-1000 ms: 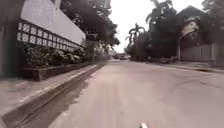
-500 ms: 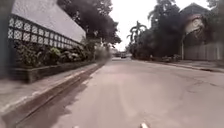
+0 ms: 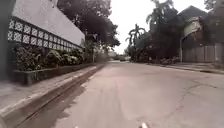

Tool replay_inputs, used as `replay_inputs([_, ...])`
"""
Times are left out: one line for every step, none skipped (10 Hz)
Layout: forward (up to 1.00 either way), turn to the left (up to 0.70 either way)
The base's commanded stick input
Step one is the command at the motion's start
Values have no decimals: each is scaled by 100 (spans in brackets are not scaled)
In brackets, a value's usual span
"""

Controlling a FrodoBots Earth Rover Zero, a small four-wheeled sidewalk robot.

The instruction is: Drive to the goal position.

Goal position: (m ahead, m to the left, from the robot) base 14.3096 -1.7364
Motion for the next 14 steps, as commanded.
replay_inputs([70, 0])
replay_inputs([70, 0])
replay_inputs([70, 0])
replay_inputs([70, 0])
replay_inputs([70, 0])
replay_inputs([70, 0])
replay_inputs([70, 0])
replay_inputs([70, 0])
replay_inputs([70, 0])
replay_inputs([70, 0])
replay_inputs([70, 0])
replay_inputs([70, 0])
replay_inputs([70, 0])
replay_inputs([70, 0])
